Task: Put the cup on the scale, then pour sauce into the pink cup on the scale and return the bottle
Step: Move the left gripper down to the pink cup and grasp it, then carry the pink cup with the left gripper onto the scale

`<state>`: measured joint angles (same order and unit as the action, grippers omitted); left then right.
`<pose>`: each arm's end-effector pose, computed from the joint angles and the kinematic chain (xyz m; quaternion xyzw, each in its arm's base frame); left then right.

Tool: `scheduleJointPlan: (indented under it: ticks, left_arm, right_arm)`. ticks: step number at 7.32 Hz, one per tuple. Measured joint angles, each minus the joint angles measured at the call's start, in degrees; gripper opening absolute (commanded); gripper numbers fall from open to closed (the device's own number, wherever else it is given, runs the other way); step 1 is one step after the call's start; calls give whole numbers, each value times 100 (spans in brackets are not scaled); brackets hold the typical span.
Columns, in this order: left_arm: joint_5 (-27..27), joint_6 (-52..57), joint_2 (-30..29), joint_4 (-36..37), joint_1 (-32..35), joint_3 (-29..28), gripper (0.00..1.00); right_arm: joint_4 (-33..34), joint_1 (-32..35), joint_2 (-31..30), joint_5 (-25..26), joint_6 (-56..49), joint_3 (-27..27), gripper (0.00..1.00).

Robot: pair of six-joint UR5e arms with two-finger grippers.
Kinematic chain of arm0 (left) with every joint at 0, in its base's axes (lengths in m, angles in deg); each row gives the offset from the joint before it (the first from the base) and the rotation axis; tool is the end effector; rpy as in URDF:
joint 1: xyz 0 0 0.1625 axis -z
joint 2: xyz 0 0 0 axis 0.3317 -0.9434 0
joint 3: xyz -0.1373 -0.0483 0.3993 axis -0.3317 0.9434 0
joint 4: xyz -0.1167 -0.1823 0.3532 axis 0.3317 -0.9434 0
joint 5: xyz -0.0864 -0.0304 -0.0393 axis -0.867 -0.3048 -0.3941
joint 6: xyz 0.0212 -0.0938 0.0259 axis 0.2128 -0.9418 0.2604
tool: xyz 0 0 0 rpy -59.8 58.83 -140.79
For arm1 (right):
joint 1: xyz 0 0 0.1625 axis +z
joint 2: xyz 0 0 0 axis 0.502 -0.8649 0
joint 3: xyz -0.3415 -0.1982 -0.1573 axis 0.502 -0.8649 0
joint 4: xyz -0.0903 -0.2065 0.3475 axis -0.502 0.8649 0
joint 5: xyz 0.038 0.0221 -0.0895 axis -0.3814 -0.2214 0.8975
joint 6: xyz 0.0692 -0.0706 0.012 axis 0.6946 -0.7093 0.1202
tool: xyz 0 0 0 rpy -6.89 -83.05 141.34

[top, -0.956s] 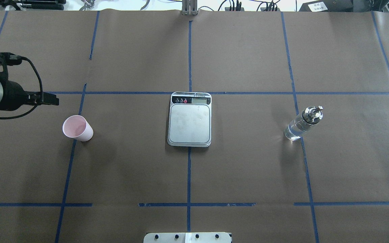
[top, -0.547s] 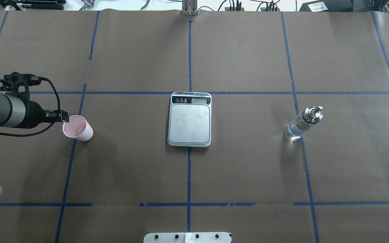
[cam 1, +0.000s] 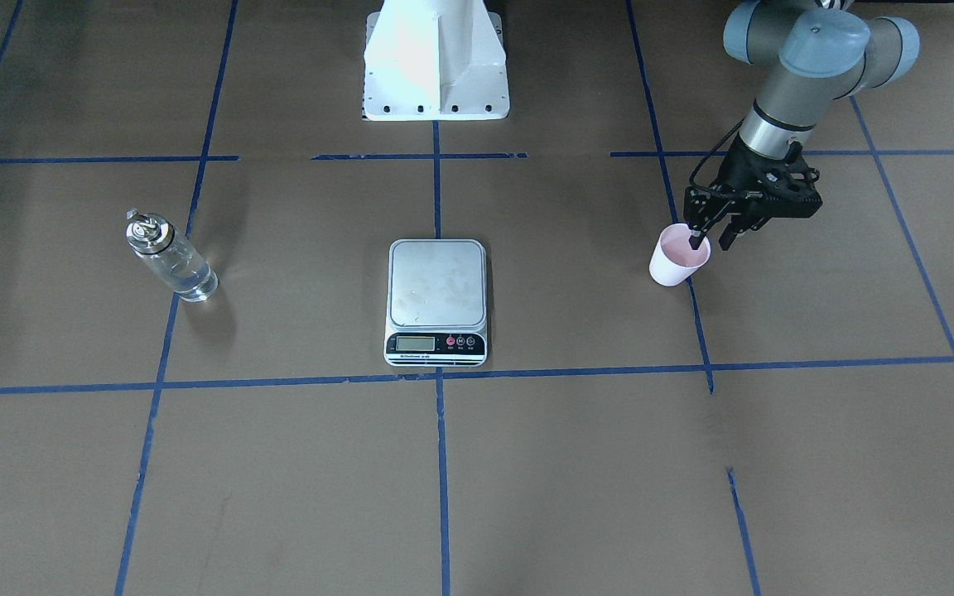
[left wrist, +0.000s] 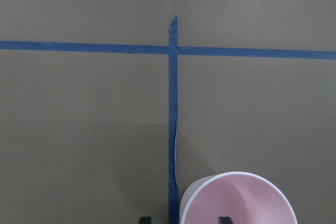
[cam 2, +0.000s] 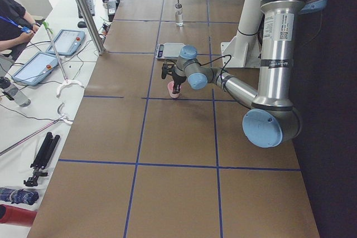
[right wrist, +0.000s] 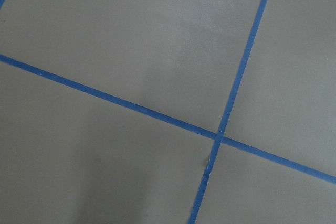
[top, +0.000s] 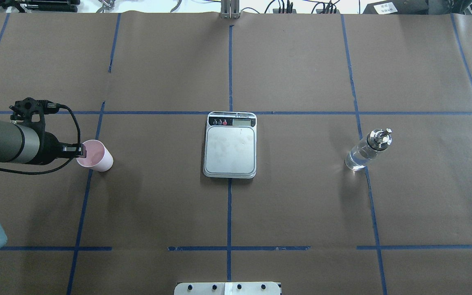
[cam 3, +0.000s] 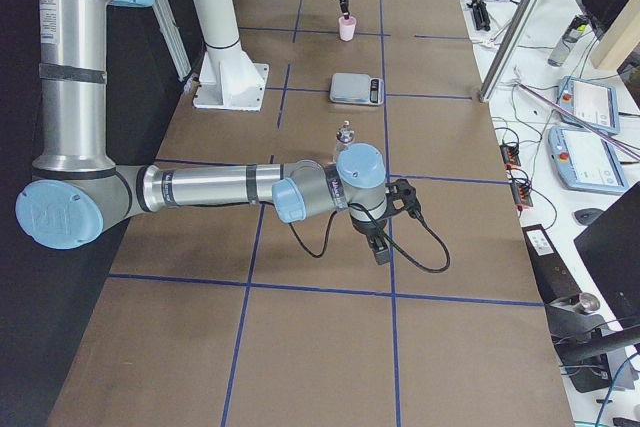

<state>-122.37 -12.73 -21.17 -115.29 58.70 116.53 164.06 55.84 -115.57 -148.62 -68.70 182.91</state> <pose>0.3272 -0.4051 0.4267 0.1177 0.4191 -0.0497 0.8989 0.0317 -0.4840 0.5885 0.1545 -0.3608 -0.1191 0.9120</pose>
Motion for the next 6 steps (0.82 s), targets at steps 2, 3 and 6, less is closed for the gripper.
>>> scheduleJointPlan:
  ticks: [2, 3, 6]
  left_arm:
    - [0, 7, -4, 27, -18, 1, 0]
    - [-1, 26, -20, 141, -19, 45, 0]
    - [-54, 396, -490, 1572, 2, 717, 0]
  right_arm:
    - [0, 5, -2, 0, 0, 0, 100]
    - [0, 7, -2, 0, 0, 0, 100]
    - [0, 0, -6, -5, 0, 0, 100]
